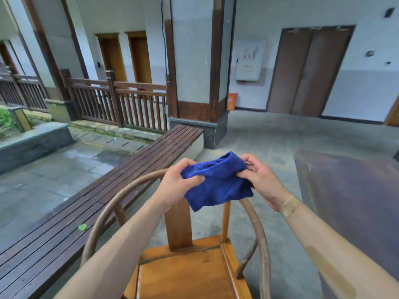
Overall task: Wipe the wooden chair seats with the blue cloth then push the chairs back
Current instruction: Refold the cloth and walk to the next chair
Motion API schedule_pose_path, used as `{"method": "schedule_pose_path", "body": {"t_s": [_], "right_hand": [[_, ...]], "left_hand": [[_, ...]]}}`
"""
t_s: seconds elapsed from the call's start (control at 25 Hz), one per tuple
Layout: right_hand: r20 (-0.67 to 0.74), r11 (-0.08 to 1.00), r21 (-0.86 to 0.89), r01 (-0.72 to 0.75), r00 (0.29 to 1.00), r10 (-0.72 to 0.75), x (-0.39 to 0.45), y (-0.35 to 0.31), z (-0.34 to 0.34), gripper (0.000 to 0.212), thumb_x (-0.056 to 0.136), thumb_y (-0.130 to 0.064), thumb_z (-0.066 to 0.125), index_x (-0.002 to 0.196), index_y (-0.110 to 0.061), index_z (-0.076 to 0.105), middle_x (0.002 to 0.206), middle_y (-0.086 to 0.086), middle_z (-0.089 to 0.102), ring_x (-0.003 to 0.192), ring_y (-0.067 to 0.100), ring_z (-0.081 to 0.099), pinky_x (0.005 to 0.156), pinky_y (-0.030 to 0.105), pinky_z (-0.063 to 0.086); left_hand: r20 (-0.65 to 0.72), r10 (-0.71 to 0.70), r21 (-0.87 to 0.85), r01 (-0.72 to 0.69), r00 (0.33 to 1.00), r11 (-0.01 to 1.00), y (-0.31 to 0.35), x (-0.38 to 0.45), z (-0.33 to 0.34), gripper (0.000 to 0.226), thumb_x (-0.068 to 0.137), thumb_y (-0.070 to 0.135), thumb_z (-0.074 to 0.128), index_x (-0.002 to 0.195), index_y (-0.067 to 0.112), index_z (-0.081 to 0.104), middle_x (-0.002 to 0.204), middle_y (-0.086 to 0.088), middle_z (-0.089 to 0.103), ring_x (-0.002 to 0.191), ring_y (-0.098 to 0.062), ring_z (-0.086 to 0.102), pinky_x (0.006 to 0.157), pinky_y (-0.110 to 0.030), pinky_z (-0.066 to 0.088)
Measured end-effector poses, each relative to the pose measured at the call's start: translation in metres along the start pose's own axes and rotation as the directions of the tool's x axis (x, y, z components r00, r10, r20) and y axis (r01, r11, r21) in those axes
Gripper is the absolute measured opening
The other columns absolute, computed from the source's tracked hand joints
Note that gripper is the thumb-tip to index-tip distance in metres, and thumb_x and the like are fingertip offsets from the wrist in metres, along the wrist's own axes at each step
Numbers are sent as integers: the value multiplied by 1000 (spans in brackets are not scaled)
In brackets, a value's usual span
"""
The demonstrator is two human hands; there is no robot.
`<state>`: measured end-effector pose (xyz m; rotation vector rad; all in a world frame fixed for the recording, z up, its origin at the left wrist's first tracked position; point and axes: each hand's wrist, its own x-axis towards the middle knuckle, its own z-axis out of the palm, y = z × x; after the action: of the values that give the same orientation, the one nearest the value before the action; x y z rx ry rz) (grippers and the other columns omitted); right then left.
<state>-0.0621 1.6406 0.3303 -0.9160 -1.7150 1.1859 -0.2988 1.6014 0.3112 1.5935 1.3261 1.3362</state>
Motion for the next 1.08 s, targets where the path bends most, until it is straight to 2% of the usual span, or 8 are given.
{"method": "schedule_pose_path", "body": {"t_s": [0.12,0.24,0.52,0.6,0.72,0.84,0.96,1.08], "right_hand": [[-13,998,59,-16,1000,17,-5,-6,-33,24,92,4,58,106,-16,56,85,-1,74,73,10,65,67,20,51],[-70,997,72,-4,998,9,-15,-11,-58,28,89,-14,69,114,-14,56,96,10,75,81,15,68,72,24,53],[-406,997,-72,10,913,-38,-62,-15,-122,18,95,-15,65,110,-20,55,102,13,74,94,35,68,89,43,54],[-510,994,-105,-10,859,-45,-88,-20,-137,18,96,-15,64,109,-21,55,103,11,75,91,29,68,90,42,53],[-682,982,-172,-79,729,-61,-143,-29,-150,18,96,-16,64,106,-28,55,101,9,75,85,16,66,86,34,53],[-823,965,-182,-190,566,-44,-208,-37,-146,19,96,-15,63,104,-31,54,101,6,75,83,15,66,84,33,53],[-940,950,-153,-274,336,-54,-282,-52,-122,22,97,-14,62,103,-34,54,103,4,76,85,19,70,78,35,57],[-993,927,-111,-359,83,-87,-354,-82,-80,21,98,-12,60,103,-31,52,98,4,77,79,18,71,68,27,55]], "left_hand": [[7,37,-58,-37,999,998,24,17,25,22,77,16,75,89,30,64,84,3,70,78,-14,65,74,-30,54],[37,67,-89,-64,997,994,39,31,50,25,83,5,74,94,25,64,86,3,70,79,-13,66,74,-29,54],[242,95,-278,-25,966,960,72,65,129,32,70,17,79,99,20,67,87,0,71,79,-14,67,66,-24,53],[327,121,-345,0,937,939,80,71,158,33,68,16,79,98,22,68,88,1,72,79,-15,67,66,-23,53],[502,209,-414,21,839,910,92,73,211,30,69,16,79,95,28,69,91,2,73,83,-16,67,70,-25,54],[649,290,-449,45,703,893,103,51,263,30,72,16,79,97,28,69,98,3,73,88,-15,68,75,-27,54],[756,390,-494,67,525,867,121,4,312,29,78,9,80,100,23,69,98,7,74,91,-13,69,80,-30,56],[809,488,-546,110,326,831,146,-60,347,29,74,14,79,100,24,69,99,6,74,94,-17,70,86,-36,57]]}}
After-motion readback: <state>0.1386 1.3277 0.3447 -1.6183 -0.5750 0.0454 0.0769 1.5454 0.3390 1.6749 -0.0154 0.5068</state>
